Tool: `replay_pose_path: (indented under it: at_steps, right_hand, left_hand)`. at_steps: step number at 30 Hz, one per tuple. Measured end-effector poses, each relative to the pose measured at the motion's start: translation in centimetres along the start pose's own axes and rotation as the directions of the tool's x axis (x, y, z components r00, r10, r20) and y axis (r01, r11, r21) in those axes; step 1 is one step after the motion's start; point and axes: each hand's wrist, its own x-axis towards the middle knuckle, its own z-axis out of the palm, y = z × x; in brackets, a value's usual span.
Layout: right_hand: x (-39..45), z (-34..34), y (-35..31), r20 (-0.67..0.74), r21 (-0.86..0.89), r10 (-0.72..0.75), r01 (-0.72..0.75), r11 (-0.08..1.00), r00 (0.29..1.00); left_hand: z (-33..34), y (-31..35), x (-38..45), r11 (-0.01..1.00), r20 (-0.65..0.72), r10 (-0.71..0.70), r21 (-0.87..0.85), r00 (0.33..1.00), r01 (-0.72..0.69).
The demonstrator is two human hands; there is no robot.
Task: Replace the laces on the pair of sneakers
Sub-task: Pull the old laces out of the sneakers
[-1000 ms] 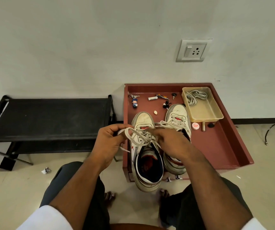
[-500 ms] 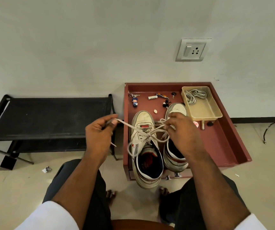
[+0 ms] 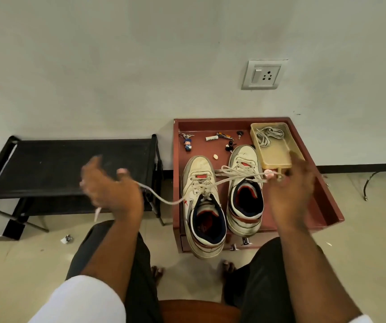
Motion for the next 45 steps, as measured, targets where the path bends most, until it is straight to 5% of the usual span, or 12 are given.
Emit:
replay_pose_path:
  at_steps: [2, 4, 6, 10, 14, 18, 24, 26, 29, 31, 35, 45]
  right_hand:
    - [-1.2, 1.5, -1.0, 0.232, -0.174, -0.232, 0.275, 0.946, 0.945]
    - [-2.5, 2.9, -1.8, 0.483, -0.041, -0.308, 0.373, 0.927, 0.819]
    - [-3.2, 4.2, -2.1, 0.656, 0.023, -0.3, 0.379, 0.925, 0.693]
    - [-2.5, 5.5, -1.8, 0.779, -0.067, -0.266, 0.497, 0.865, 0.568]
    - [-2.5, 5.5, -2.3, 0.796, -0.126, -0.26, 0.568, 0.813, 0.547]
    - [-2.6, 5.2, -2.6, 0.714, -0.135, -0.31, 0.557, 0.819, 0.628]
    - [-1.1, 1.0, -2.1, 0.278, -0.2, -0.267, 0.327, 0.923, 0.923]
    - [-1.6, 0.3, -2.2, 0.208, -0.198, -0.289, 0.33, 0.923, 0.934]
    - [-3.4, 1.8, -3.0, 0.463, -0.086, -0.222, 0.293, 0.952, 0.858]
    - [-4.6, 3.2, -3.2, 0.611, -0.092, -0.187, 0.303, 0.948, 0.77]
    - [-5.1, 4.3, -3.5, 0.652, -0.037, -0.12, 0.19, 0.981, 0.748]
    - [-5.1, 5.2, -2.5, 0.599, 0.229, -0.103, -0.046, 0.972, 0.794]
  left_hand:
    - [0.7, 0.8, -2.3, 0.958, 0.464, 0.271, -0.048, 0.843, -0.282]
    - [0.6, 1.7, -4.6, 0.972, 0.819, 0.234, -0.178, 0.523, -0.155]
    - [0.6, 1.9, -6.0, 0.985, 0.927, 0.17, -0.168, 0.334, -0.036]
    - [1.4, 1.2, -6.3, 0.982, 0.899, 0.19, -0.172, 0.394, -0.082]
    - [1.1, 1.5, -6.1, 0.958, 0.837, 0.286, -0.241, 0.467, -0.155]
    - [0.5, 2.1, -5.6, 0.935, 0.777, 0.352, -0.269, 0.522, -0.23]
    - [-1.1, 1.5, -3.1, 0.976, 0.477, 0.065, 0.152, 0.876, -0.155]
    - [-1.3, 1.8, -3.3, 0.947, 0.537, 0.108, 0.201, 0.837, -0.251]
    - [-0.8, 2.5, -5.2, 0.899, 0.732, 0.227, 0.096, 0.642, -0.427]
    - [-0.3, 2.7, -6.3, 0.901, 0.805, 0.185, 0.091, 0.564, -0.425]
    - [0.3, 2.5, -6.9, 0.857, 0.886, 0.108, 0.148, 0.452, -0.494]
    - [0.8, 2.1, -7.6, 0.983, 0.864, 0.179, -0.135, 0.471, -0.126]
